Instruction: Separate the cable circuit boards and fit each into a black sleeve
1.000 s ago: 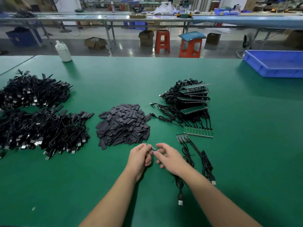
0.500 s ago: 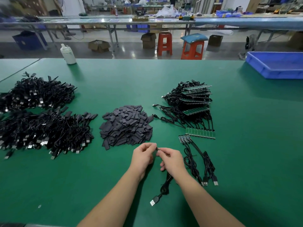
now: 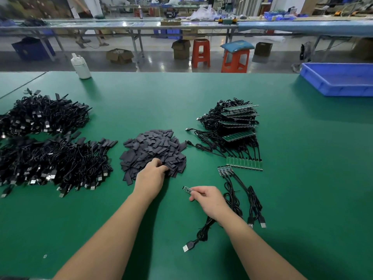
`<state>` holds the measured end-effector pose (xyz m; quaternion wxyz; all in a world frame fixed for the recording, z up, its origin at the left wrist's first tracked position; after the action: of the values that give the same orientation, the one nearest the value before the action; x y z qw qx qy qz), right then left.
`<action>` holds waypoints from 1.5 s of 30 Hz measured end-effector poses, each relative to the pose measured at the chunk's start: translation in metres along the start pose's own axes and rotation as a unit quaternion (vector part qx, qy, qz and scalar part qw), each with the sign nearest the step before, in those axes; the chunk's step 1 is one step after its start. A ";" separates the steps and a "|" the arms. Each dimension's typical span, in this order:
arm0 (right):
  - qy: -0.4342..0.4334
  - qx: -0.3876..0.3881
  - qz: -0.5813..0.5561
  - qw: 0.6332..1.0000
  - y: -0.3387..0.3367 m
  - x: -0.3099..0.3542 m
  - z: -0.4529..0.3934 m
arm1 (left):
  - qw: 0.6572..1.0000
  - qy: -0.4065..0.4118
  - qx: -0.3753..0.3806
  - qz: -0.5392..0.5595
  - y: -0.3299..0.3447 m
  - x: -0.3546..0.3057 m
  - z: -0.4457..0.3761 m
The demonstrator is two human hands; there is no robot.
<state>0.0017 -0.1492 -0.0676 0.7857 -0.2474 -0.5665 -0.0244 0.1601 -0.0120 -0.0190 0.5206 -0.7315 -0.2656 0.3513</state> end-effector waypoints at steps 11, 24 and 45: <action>0.021 0.017 0.008 1.000 0.003 0.005 0.002 | 0.978 -0.002 0.054 0.201 -0.013 -0.021 0.030; 0.014 0.042 0.023 0.999 0.001 0.012 0.007 | 0.990 0.061 0.128 0.009 0.009 -0.020 0.060; 0.016 0.060 0.028 0.998 -0.001 0.014 0.011 | 0.974 0.067 0.098 0.193 -0.001 -0.037 0.064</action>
<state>-0.0035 -0.1420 -0.0523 0.8083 -0.2150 -0.5474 0.0282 0.0868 -0.0032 -0.0222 0.5286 -0.7359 -0.0480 0.4203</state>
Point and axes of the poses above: each hand's wrist, its own z-axis away from the middle knuckle, its own y-axis out of the palm, x = y × z, the point moved 8 cm from there along -z, towards the middle knuckle, and after that the axes turned 3 degrees about -y, right-handed, at the moved point
